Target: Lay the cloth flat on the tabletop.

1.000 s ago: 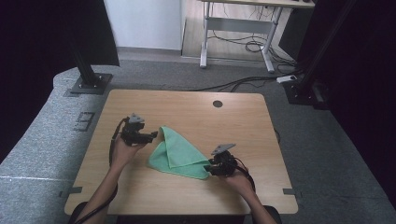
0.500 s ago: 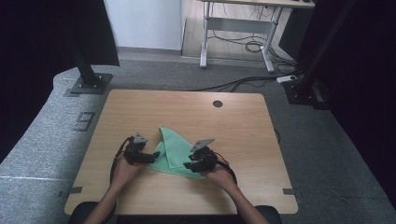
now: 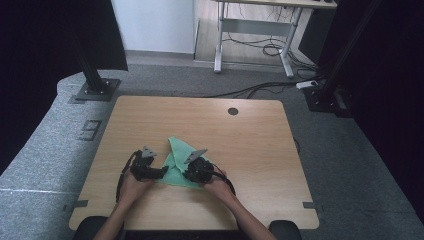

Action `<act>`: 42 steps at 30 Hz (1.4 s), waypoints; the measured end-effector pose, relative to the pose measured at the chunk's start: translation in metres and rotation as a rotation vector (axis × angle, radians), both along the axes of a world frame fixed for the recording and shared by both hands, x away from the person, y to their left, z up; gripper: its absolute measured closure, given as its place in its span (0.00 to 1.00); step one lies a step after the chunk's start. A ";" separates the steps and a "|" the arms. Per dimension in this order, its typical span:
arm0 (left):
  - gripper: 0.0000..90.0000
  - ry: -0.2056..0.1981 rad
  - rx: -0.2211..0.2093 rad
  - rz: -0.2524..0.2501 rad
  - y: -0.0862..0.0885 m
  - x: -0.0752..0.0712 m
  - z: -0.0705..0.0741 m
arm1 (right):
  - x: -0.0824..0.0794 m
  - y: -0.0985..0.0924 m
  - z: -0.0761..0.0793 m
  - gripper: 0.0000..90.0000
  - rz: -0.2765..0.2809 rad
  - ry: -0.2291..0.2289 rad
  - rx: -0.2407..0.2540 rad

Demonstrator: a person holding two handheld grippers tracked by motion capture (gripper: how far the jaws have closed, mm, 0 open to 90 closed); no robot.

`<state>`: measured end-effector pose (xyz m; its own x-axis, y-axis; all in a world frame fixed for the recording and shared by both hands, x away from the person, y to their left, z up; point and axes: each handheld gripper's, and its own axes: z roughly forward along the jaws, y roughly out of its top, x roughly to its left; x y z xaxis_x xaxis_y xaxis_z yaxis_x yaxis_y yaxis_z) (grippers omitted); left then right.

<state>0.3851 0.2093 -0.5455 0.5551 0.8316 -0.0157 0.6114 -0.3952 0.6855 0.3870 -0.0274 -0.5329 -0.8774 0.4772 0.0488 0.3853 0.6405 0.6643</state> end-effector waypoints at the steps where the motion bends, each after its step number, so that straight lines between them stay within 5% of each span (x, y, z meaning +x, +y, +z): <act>1: 0.21 -0.001 -0.001 -0.002 0.000 0.000 0.000 | 0.000 -0.002 0.001 0.94 -0.004 0.001 0.001; 7: 0.23 0.001 0.002 -0.001 -0.001 -0.002 0.001 | 0.016 -0.036 0.030 0.94 -0.119 -0.074 0.089; 13: 0.24 0.010 0.012 -0.022 -0.004 -0.006 0.002 | 0.043 -0.082 0.054 0.91 -0.259 -0.158 0.063; 19: 0.20 -0.023 0.000 -0.044 -0.007 -0.007 0.010 | 0.064 -0.124 0.056 0.62 -0.411 -0.161 0.067; 23: 0.17 -0.046 -0.032 -0.022 -0.007 -0.004 0.015 | 0.059 -0.134 0.057 0.54 -0.419 -0.156 0.082; 32: 0.13 -0.039 -0.001 -0.016 -0.008 -0.003 0.011 | 0.035 -0.124 0.028 0.33 -0.350 -0.102 0.045; 42: 0.11 -0.033 0.067 0.050 -0.005 0.001 0.001 | 0.025 -0.129 -0.008 0.23 -0.385 -0.074 -0.027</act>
